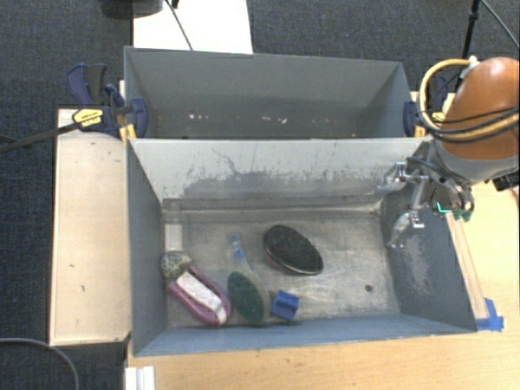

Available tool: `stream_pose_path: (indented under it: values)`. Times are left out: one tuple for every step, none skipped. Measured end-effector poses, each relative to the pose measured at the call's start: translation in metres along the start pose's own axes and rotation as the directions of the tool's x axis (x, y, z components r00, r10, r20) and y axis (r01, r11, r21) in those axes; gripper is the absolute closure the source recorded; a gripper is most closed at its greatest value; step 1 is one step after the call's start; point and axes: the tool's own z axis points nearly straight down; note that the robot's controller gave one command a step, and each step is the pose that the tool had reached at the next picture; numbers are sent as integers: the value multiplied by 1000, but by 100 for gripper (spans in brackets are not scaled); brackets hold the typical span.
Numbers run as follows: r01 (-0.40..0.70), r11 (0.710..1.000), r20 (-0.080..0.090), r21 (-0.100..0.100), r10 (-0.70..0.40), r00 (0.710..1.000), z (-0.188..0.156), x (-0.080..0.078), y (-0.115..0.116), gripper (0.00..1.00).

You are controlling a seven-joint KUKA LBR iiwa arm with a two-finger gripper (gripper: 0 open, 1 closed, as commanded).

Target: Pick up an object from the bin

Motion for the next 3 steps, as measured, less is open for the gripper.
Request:
stream_pose_path:
  values:
    - [-96, 995, 4, -2, 96, 995, 34, -9, 48, 0]
    - [-191, 982, 3, -3, 191, 982, 58, 4, 100, 0]
    - [-389, 921, 14, -3, 389, 921, 115, 22, 133, 0]
